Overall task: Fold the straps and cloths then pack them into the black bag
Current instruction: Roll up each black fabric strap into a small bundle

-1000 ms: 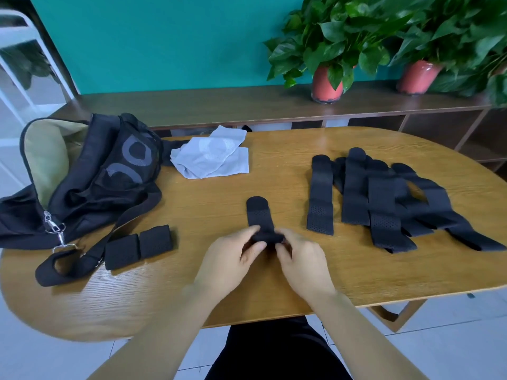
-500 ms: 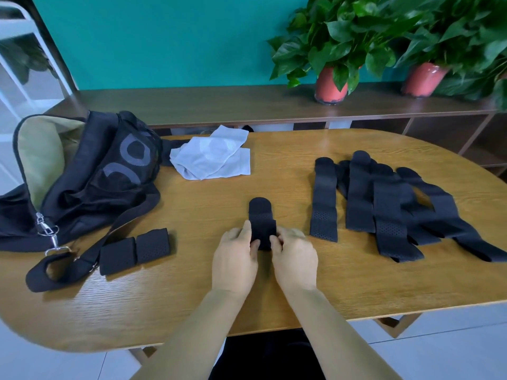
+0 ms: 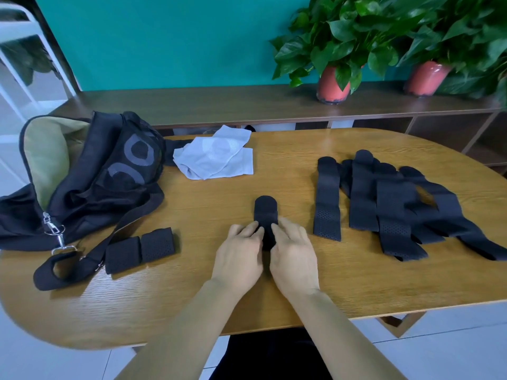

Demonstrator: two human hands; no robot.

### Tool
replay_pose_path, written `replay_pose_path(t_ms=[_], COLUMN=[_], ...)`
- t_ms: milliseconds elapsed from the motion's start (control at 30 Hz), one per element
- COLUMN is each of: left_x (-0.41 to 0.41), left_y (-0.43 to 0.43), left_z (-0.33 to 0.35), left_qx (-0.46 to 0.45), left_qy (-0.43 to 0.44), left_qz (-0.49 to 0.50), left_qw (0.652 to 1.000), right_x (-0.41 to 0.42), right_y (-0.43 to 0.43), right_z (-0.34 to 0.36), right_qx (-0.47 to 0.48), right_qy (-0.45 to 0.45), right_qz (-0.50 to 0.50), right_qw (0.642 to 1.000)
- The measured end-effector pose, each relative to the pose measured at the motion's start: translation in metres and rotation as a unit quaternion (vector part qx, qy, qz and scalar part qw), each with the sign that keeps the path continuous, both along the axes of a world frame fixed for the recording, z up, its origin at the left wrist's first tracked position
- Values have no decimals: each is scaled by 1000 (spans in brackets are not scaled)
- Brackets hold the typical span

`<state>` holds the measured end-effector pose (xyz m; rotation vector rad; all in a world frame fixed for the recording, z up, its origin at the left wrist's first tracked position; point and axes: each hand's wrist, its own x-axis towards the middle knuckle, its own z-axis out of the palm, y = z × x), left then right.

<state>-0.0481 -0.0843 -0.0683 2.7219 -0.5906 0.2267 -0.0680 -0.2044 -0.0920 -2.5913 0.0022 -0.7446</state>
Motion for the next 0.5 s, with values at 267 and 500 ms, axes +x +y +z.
replay_pose_path(t_ms=[267, 500], left_x=[11, -7], left_y=[10, 18], left_z=[6, 1], left_qx=[26, -110], left_qy=[54, 46], left_qz=[-46, -37], left_qw=[997, 992], right_x=[-6, -22], right_y=[-5, -18], right_z=[15, 24], right_qx=[-5, 56], right_qy=[123, 107], right_qz=[61, 81], right_qw=[991, 989])
